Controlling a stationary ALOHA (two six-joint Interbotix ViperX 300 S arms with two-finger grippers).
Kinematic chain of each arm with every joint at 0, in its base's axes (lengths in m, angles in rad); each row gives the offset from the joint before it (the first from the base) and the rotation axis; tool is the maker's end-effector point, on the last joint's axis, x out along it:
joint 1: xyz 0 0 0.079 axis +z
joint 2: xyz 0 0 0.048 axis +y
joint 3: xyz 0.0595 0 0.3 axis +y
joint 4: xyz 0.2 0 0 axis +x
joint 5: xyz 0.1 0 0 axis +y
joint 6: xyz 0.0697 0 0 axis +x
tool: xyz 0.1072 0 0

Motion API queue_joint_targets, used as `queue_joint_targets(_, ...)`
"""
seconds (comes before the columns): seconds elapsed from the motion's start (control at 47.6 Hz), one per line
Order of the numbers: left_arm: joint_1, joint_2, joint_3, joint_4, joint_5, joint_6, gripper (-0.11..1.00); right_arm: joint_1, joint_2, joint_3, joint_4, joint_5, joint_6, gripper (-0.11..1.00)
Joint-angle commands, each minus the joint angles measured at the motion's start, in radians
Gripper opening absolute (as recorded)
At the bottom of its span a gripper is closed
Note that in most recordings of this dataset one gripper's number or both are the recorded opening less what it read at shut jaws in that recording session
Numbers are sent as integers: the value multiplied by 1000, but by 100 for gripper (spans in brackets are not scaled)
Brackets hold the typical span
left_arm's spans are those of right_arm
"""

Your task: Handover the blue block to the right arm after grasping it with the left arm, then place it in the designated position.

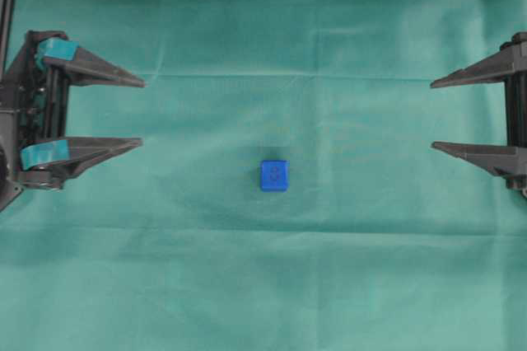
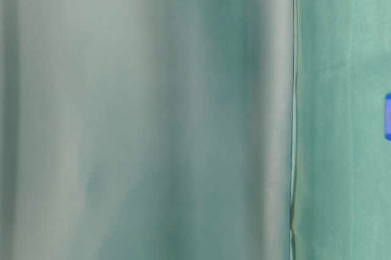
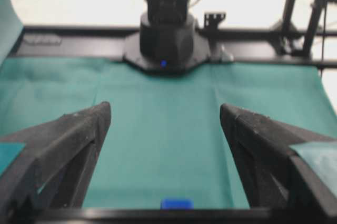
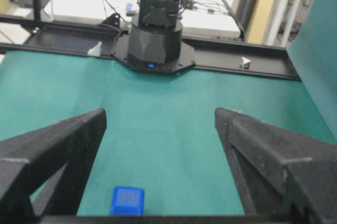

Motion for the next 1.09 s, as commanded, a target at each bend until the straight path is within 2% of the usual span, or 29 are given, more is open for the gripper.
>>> queue_joint_targets(0.0, 0, 51, -54, 2, -40, 3, 100, -3, 8, -23, -2, -12, 0, 94)
queue_joint_targets(0.442, 0, 336, -270, 2, -61, 9, 100, -3, 26, -20, -11, -28, -3, 94)
queue_joint_targets(0.673, 0, 434, -376, 2, -46, 5, 100, -2, 31, -17, -11, -31, -3, 94)
queue_joint_targets(1.072, 0, 456, -403, 2, 14, -2, 100, -3, 31, -17, -12, -31, -3, 94)
